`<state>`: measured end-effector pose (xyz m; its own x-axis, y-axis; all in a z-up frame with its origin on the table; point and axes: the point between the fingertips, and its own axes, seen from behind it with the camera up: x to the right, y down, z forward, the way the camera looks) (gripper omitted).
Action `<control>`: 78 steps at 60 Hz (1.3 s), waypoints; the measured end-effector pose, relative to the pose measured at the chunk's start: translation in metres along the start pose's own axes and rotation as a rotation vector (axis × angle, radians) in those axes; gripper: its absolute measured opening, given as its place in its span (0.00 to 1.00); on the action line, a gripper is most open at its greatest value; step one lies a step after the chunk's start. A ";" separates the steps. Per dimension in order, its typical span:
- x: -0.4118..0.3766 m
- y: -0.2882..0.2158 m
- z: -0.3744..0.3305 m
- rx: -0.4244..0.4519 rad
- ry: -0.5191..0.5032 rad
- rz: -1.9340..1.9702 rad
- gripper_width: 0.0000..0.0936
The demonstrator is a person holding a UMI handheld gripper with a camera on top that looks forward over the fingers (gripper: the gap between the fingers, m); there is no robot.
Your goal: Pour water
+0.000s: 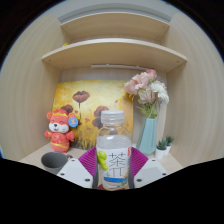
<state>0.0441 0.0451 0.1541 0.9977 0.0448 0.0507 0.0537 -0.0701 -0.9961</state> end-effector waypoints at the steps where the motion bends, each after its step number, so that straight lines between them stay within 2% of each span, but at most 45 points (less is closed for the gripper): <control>1: 0.000 0.005 0.002 -0.007 -0.006 0.006 0.44; 17: -0.001 0.068 0.014 -0.107 -0.018 0.091 0.44; 19: -0.001 0.065 0.013 -0.080 -0.017 0.090 0.44; 28: -0.004 0.067 0.010 -0.067 -0.022 0.063 0.46; 40: -0.002 0.069 0.007 -0.082 -0.012 0.082 0.61; 47: 0.001 0.085 -0.002 -0.140 0.005 0.071 0.86; 49: 0.003 0.089 -0.008 -0.157 0.017 0.076 0.89; 58: 0.001 0.105 -0.050 -0.207 0.060 0.126 0.86; 72: -0.042 0.103 -0.129 -0.217 0.001 0.170 0.86; 78: -0.051 0.099 -0.156 -0.217 0.017 0.139 0.87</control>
<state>0.0046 -0.1197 0.0639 0.9966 0.0033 -0.0823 -0.0779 -0.2867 -0.9549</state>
